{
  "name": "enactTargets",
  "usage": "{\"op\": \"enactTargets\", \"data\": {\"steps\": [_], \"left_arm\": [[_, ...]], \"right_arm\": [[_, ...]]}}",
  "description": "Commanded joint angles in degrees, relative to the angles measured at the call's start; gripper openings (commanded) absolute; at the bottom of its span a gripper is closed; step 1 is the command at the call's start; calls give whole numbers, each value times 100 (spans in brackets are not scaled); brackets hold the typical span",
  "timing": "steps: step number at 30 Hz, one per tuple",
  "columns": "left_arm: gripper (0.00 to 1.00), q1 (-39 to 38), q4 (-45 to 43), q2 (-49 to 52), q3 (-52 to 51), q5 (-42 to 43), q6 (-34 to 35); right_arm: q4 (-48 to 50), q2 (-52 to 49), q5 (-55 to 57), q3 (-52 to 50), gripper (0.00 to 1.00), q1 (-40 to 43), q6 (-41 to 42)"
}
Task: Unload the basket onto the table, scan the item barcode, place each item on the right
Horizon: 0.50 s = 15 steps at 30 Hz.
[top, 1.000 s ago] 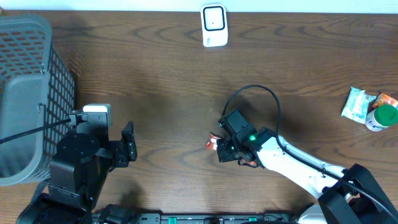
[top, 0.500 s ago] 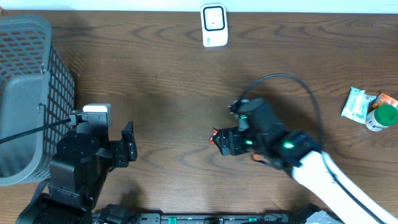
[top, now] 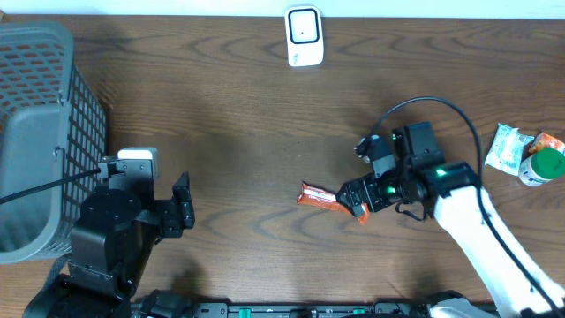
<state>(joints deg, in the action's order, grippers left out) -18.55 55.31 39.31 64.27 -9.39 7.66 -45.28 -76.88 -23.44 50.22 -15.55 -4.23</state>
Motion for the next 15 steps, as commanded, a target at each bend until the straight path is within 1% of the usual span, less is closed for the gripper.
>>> {"op": "enactTargets", "data": {"steps": [1,5,9,12,15], "left_arm": [[83,-2,-2,-9,83,-52,-13],[83,-2,-2,-9,83,-52,-13],[83,-2,-2,-9,83,-52,-13],[83,-2,-2,-9,83,-50,-13],[83,-2,-2,-9,83,-52,-13]], "right_arm": [[15,-444,-216,-59,95,28,-627],[234,-1209,-389,-68,94,238,-686],[463,-1943,-826,-66,95,588,-981],[380,-2339,-1215,-66,96,839,-1279],[81,-2599,-1554,-66,94,1058,-1539]]}}
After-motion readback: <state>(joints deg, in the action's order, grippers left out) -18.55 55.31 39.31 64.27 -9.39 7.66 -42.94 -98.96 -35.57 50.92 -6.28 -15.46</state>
